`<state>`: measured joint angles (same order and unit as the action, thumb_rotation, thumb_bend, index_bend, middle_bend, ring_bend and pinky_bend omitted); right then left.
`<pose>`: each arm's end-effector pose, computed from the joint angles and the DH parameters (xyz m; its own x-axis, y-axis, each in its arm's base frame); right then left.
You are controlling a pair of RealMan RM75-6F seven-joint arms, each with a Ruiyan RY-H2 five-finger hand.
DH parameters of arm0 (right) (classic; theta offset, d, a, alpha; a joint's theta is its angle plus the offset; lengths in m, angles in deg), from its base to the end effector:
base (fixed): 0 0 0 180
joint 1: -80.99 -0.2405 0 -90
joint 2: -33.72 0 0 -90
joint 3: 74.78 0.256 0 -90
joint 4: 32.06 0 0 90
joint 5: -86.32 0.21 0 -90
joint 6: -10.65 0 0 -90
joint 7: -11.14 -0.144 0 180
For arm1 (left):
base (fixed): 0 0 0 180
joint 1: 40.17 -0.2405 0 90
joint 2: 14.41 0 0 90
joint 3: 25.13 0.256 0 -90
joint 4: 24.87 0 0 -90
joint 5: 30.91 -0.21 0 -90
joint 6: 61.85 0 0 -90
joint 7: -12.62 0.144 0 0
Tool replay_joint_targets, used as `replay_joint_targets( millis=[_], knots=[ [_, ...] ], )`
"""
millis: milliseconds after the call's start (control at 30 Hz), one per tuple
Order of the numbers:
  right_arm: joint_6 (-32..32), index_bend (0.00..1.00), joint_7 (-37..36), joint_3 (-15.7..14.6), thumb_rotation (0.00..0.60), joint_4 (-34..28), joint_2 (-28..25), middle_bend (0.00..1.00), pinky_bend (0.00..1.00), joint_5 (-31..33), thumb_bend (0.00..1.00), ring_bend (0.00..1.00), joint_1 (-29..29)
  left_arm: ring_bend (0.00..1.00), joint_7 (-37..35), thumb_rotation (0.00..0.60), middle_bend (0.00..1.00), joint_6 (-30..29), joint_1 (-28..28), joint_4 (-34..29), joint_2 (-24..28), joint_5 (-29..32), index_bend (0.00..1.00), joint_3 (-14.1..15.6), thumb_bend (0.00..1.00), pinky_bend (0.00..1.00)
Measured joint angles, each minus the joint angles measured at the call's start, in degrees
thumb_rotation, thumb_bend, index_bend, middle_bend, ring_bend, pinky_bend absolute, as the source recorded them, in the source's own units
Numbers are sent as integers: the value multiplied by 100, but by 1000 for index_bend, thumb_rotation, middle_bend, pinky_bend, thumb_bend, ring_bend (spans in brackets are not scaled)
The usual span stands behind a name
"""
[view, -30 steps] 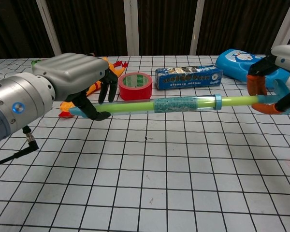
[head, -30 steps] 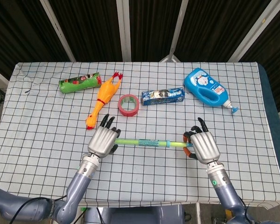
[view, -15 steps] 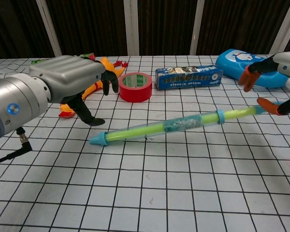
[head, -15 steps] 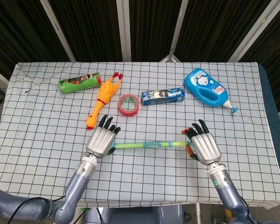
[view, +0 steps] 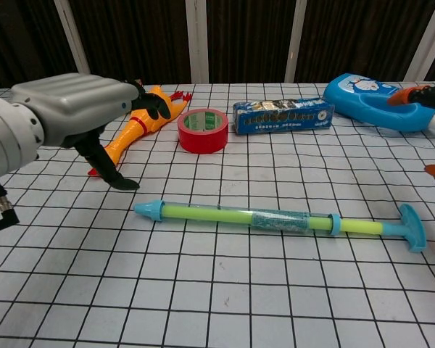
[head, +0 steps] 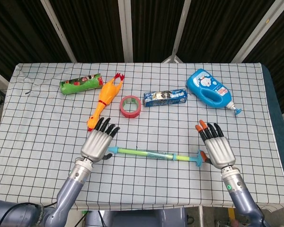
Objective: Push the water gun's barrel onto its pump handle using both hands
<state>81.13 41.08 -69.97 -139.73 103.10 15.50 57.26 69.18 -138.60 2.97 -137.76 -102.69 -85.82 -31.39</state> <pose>-0.2083 -0.2549 0.0861 0.5386 -0.1577 0.8277 -0.8370 -0.2127 0.5041 -0.0802 0.2695 0.0065 0.6169 0.1069 0.7797 0.7446 -0.4002 -0.5343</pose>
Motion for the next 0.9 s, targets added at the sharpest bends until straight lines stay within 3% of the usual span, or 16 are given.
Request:
replay_joint_targets(
  millis=[200, 367, 500, 667, 900],
  knots=[
    [475, 0, -677, -283, 600, 207, -340, 0, 0, -677, 299, 0, 428, 0, -644, 600, 27, -303, -484, -239, 639, -1011, 95, 557, 150, 0],
    [1028, 0, -1344, -616, 600, 421, -670, 0, 0, -1196, 241, 0, 956, 0, -1472, 600, 0, -807, -1180, -161, 1323, -2278, 31, 1368, 120, 0],
    [1512, 0, -1738, -769, 600, 672, -765, 0, 0, -1508, 235, 0, 1321, 0, -2298, 600, 0, -1285, -1756, 168, 1690, -3040, 17, 1818, 120, 0],
    [2041, 0, -2030, -818, 600, 1109, -704, 0, 0, -1697, 235, 0, 1709, 0, -3166, 600, 0, -1922, -2420, 997, 1902, -3634, 9, 2111, 120, 0],
    [2544, 0, -2412, -816, 600, 1550, -620, 0, 0, -1904, 235, 0, 2054, 0, -3738, 600, 0, -2412, -2961, 2045, 1947, -3869, 0, 2144, 120, 0]
  ],
)
